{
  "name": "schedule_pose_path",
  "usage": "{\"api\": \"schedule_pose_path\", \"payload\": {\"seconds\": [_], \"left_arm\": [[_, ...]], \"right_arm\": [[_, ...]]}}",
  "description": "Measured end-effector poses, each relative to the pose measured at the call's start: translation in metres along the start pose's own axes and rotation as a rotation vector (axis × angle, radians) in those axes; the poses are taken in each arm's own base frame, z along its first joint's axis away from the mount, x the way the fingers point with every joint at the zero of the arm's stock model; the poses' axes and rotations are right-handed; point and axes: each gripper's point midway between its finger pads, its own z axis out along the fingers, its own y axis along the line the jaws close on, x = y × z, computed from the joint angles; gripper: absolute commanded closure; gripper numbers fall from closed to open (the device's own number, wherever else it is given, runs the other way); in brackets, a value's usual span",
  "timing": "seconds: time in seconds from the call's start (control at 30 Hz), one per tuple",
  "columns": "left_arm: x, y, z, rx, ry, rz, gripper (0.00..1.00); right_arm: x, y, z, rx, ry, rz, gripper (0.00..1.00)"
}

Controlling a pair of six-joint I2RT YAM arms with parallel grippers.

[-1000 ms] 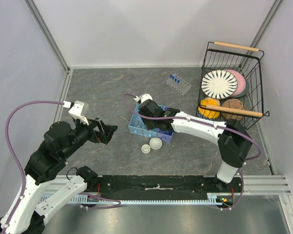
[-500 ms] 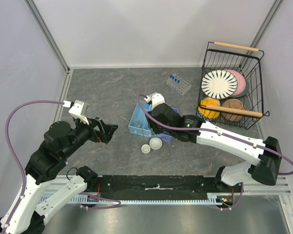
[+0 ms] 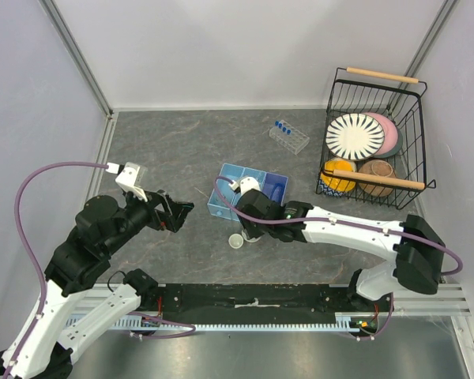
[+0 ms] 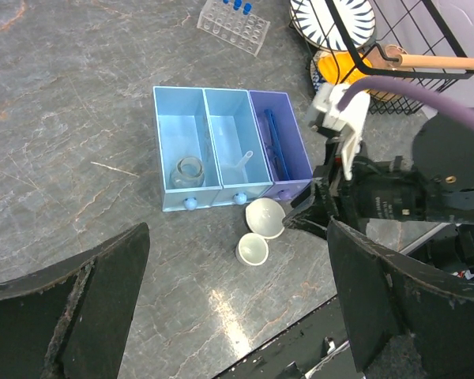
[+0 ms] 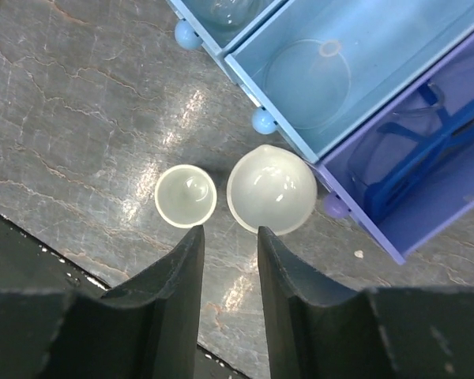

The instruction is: Organize the chemistry lab equipment

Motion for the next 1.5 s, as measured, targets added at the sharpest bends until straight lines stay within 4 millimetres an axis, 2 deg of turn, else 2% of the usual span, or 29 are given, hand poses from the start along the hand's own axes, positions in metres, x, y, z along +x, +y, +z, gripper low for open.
{"api": "schedule_pose_path", "payload": {"seconds": [0.37,0.67,1.07,1.17,1.2,1.37,1.43,1.5], "left_arm": [[0.0,0.0,-0.001,0.002,-0.003,0.0,0.0],[-0.001,0.0,-0.001,0.002,-0.005,0.0,0.0],[0.002,0.001,-0.001,-0.001,0.001,0.0,0.0],[0.003,0.001,0.0,-0.001,0.002,0.0,0.0],[0.003,0.001,0.0,-0.001,0.003,0.0,0.0],[0.004,0.001,0.0,-0.001,0.004,0.0,0.0],[0.004,0.001,0.0,-0.001,0.004,0.0,0.0],[0.003,0.001,0.0,-0.001,0.003,0.0,0.0]], "right_arm": [[0.03,0.015,0.043,-0.019,0.089,-0.01,0.62],[0.037,0.022,0.054,-0.033,0.104,-0.017,0.62],[0.048,0.02,0.063,-0.028,0.132,-0.024,0.65],[0.047,0.021,0.064,-0.03,0.128,-0.023,0.69],[0.048,0.022,0.065,-0.031,0.129,-0.022,0.75],[0.051,0.022,0.067,-0.034,0.139,-0.022,0.87],[0.051,0.023,0.067,-0.037,0.139,-0.018,0.97],[0.05,0.024,0.067,-0.04,0.135,-0.017,1.0]]}}
